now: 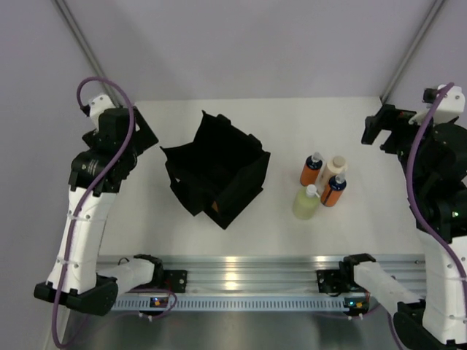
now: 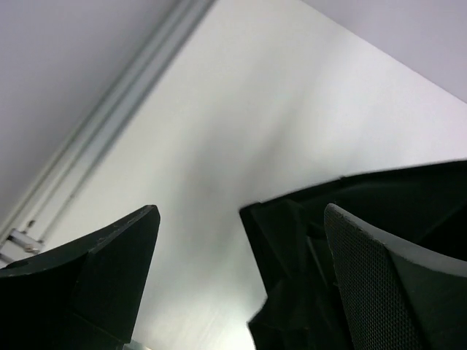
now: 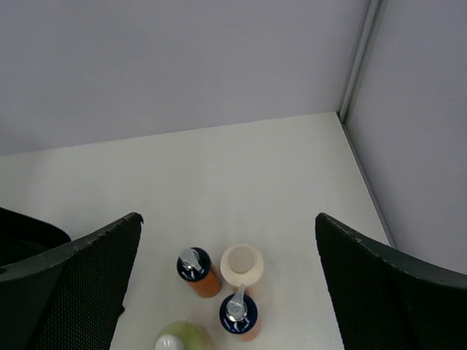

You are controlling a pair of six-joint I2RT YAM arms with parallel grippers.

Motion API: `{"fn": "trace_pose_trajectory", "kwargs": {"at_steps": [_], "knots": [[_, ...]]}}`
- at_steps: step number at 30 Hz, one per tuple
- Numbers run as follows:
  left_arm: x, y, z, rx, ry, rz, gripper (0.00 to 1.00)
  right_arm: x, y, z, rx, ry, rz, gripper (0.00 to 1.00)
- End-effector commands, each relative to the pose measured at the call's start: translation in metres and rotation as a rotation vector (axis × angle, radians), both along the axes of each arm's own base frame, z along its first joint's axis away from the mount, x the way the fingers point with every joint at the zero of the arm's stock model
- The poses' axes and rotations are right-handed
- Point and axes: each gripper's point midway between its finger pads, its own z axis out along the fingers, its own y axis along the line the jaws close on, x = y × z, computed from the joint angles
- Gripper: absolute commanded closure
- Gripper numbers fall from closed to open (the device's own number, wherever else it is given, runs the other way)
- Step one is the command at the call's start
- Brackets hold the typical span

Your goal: Take the personal care products out of the canvas bag

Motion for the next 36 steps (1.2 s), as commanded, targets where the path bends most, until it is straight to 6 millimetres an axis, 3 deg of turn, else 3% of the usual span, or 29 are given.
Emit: {"fn": "trace_pose_trajectory", "kwargs": {"at_steps": [1, 3, 5, 9, 15, 17, 36], "knots": [[-0.024, 0.041, 0.024, 0.133, -0.069, 0.158, 0.02, -0.043, -0.027, -0.002, -0.069, 0.042, -0.113, 0.01], [-0.038, 0.05, 0.023, 0.136, -0.094, 0.199, 0.02, -0.057, -0.03, -0.01, -0.068, 0.068, -0.124, 0.01], [-0.044, 0.052, 0.018, 0.137, -0.104, 0.2, 0.02, -0.07, -0.032, -0.034, -0.077, 0.157, -0.122, 0.01], [-0.061, 0.052, -0.004, 0.155, -0.078, 0.146, 0.02, -0.094, -0.037, -0.063, -0.052, 0.245, -0.144, 0.01], [-0.092, 0.06, -0.016, 0.175, -0.103, 0.124, 0.02, -0.105, -0.035, -0.076, -0.034, 0.266, -0.134, 0.0], [-0.093, 0.059, -0.02, 0.185, -0.095, 0.107, 0.02, -0.105, -0.031, -0.081, -0.031, 0.277, -0.11, 0.01], [-0.077, 0.042, -0.035, 0.163, -0.041, 0.025, 0.02, -0.098, -0.041, -0.057, -0.021, 0.203, -0.176, 0.01]]}}
